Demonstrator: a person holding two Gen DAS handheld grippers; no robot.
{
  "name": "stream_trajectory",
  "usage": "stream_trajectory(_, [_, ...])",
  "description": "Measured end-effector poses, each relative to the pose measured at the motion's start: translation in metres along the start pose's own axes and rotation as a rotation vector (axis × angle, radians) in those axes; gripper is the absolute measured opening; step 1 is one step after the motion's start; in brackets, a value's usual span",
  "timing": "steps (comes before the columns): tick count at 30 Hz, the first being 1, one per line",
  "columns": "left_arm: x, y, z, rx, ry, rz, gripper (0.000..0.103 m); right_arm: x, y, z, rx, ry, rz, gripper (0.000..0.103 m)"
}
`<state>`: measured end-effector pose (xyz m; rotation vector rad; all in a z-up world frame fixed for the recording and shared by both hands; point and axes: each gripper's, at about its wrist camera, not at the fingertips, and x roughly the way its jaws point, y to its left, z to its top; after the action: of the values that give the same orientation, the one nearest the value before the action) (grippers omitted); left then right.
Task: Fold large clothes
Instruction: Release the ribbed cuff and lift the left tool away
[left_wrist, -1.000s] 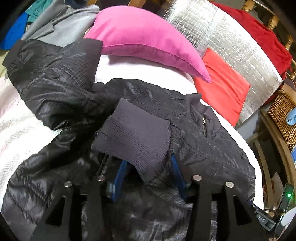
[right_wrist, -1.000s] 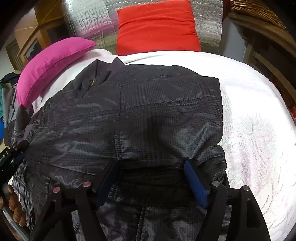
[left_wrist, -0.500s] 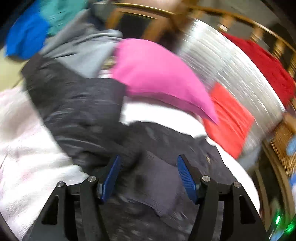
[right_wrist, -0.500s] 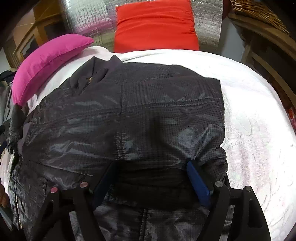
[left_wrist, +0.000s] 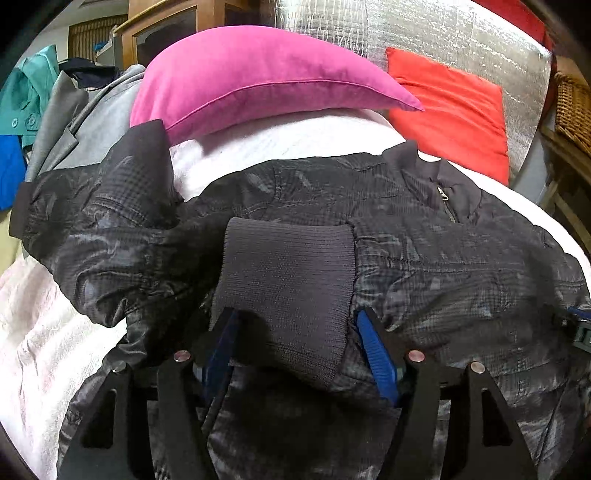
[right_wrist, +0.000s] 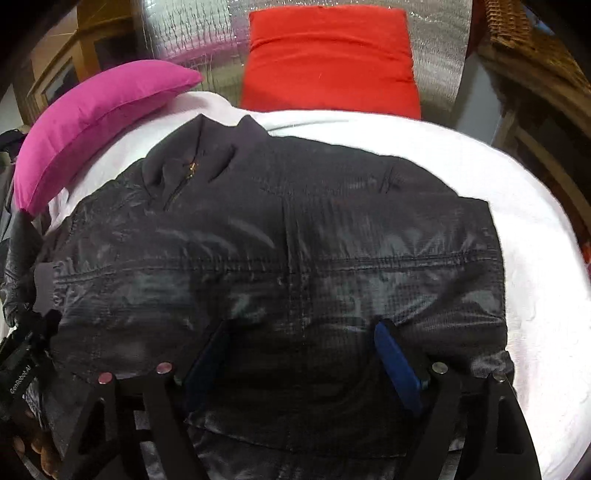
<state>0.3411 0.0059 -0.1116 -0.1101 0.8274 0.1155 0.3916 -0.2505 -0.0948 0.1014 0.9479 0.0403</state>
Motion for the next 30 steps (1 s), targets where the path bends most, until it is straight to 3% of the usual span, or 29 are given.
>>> stream_trajectory(4, [0.003,0.003,0.002,0.0,-0.001,0.0,0.069,-0.031,0.006,-0.01,-0.024,-0.077,0.021,0.084])
stream_trajectory(6, [0.006,0.001,0.003,-0.005,-0.002,-0.003,0.069,-0.025,0.005,-0.02,-0.018,-0.034,0.023,0.085])
stream_trajectory(8, [0.006,0.001,0.003,-0.003,-0.004,-0.004,0.07,-0.002,0.001,-0.027,-0.015,0.065,0.023,0.085])
stream_trajectory(11, [0.008,0.001,0.003,-0.006,-0.006,-0.007,0.071,-0.021,-0.001,-0.024,0.034,0.008,0.024,0.085])
stream_trajectory(13, [0.01,0.001,0.003,-0.015,-0.009,-0.01,0.071,-0.054,-0.002,-0.029,0.068,-0.088,0.062,0.085])
stream_trajectory(17, [0.0,0.006,0.003,-0.048,-0.03,-0.027,0.071,-0.126,-0.015,-0.082,0.147,-0.225,0.121,0.085])
stream_trajectory(21, [-0.028,0.023,-0.002,-0.141,-0.072,-0.081,0.071,-0.171,-0.036,-0.157,0.148,-0.284,0.072,0.085])
stream_trajectory(25, [-0.08,0.035,-0.024,-0.119,-0.136,-0.112,0.072,-0.203,-0.068,-0.216,0.221,-0.322,0.057,0.085])
stream_trajectory(27, [-0.108,0.042,-0.039,-0.092,-0.176,-0.127,0.073,-0.208,-0.078,-0.238,0.281,-0.328,0.109,0.085])
stream_trajectory(30, [-0.153,0.053,-0.066,-0.038,-0.246,-0.081,0.078,-0.22,-0.089,-0.26,0.325,-0.346,0.167,0.085])
